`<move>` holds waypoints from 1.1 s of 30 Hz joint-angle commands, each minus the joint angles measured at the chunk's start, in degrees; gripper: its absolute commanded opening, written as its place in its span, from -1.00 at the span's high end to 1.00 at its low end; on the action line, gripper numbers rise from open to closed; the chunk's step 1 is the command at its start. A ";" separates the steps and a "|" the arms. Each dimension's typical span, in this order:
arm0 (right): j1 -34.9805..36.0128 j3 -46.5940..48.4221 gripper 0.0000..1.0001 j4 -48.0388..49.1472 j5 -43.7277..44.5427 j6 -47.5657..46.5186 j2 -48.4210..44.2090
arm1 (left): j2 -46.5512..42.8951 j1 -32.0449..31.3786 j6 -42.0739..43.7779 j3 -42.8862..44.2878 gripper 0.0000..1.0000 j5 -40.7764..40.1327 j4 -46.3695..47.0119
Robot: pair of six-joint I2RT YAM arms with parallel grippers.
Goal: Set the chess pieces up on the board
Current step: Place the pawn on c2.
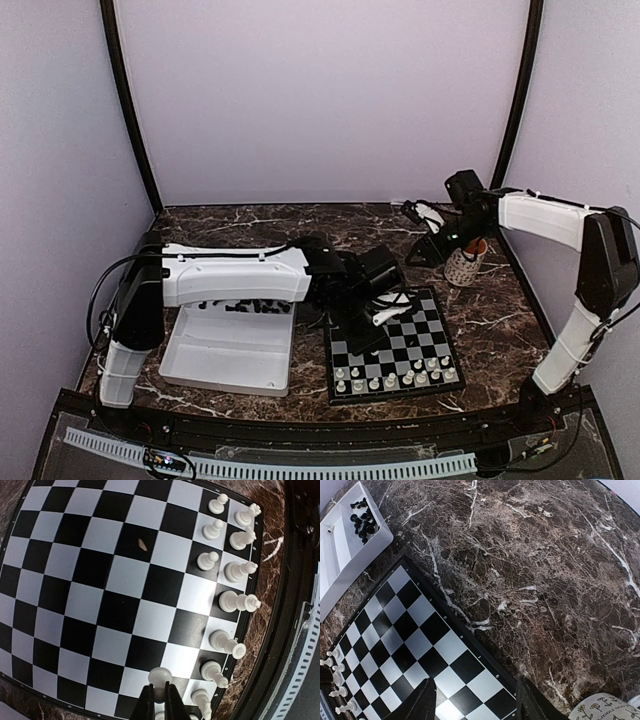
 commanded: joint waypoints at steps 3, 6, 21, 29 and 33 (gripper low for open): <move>0.04 -1.69 -0.12 4.59 3.01 1.07 -5.13 | 1.38 -1.76 6.04 2.18 0.97 0.72 -3.56; 0.04 -2.56 -0.13 5.24 3.19 1.05 -6.65 | 2.07 -2.36 6.00 1.93 0.97 0.70 -3.20; 0.04 -3.44 -0.15 5.41 1.87 0.93 -8.34 | 6.75 -2.50 7.70 8.28 0.92 3.53 -8.18; 0.06 -3.40 -0.14 5.43 1.53 0.69 -8.18 | 7.94 -2.58 8.72 8.32 0.87 5.49 -10.18; 0.04 -2.80 -0.14 5.06 1.07 0.64 -7.63 | 8.24 -2.59 7.70 8.53 0.86 5.13 -10.77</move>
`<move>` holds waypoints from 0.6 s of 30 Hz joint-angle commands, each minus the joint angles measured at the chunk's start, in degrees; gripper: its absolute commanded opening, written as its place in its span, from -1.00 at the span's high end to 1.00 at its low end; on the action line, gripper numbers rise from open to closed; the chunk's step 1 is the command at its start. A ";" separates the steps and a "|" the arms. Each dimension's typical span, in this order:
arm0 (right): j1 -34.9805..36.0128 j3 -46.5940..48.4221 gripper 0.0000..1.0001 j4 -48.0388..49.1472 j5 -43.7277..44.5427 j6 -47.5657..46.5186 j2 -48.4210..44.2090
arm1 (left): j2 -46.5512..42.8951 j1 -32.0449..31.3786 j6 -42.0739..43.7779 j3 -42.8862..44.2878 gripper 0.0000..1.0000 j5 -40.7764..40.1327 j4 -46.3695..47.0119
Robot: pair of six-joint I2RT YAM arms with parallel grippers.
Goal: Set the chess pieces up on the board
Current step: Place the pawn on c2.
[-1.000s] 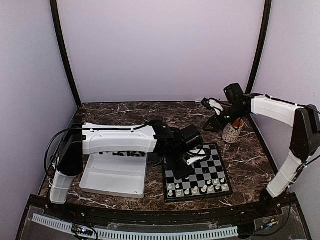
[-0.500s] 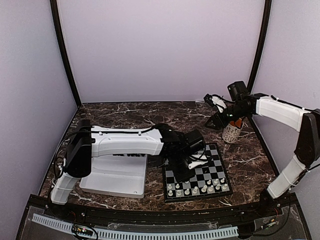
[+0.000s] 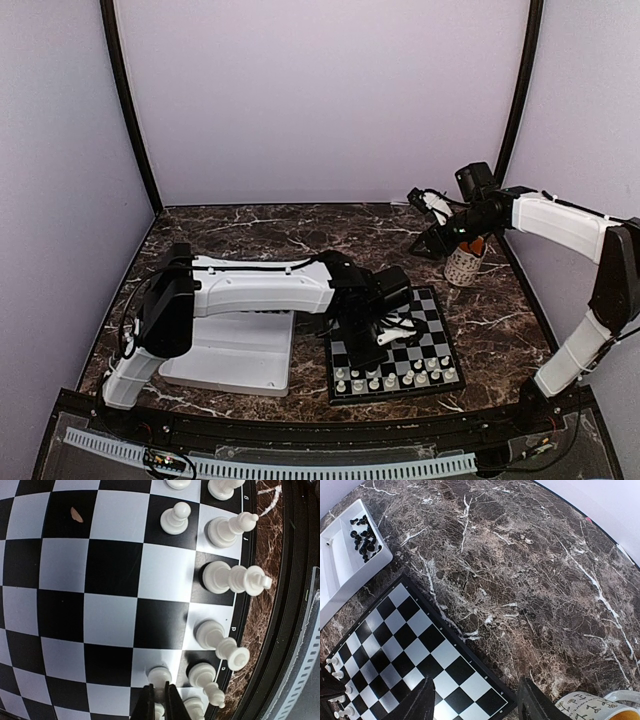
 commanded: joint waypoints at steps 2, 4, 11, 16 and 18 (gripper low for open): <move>0.04 0.52 -0.15 0.93 -1.24 -0.16 0.03 | 0.09 -0.29 -0.12 1.29 0.86 0.30 -2.56; 0.04 0.62 -0.14 0.90 -1.26 -0.22 0.00 | 0.17 -0.33 -0.29 1.18 0.81 -0.05 -1.94; 0.05 0.19 -0.15 0.73 -1.26 -0.32 -0.54 | -0.28 -0.63 -0.27 1.33 0.53 -1.31 -1.89; 0.04 0.44 -0.14 0.45 -1.44 -0.23 -0.66 | -1.78 -0.69 0.04 1.02 0.46 -2.96 -0.95; 0.04 0.76 -0.14 0.12 -1.49 -0.32 -0.70 | -2.70 -0.69 0.25 1.06 0.45 -3.61 -0.68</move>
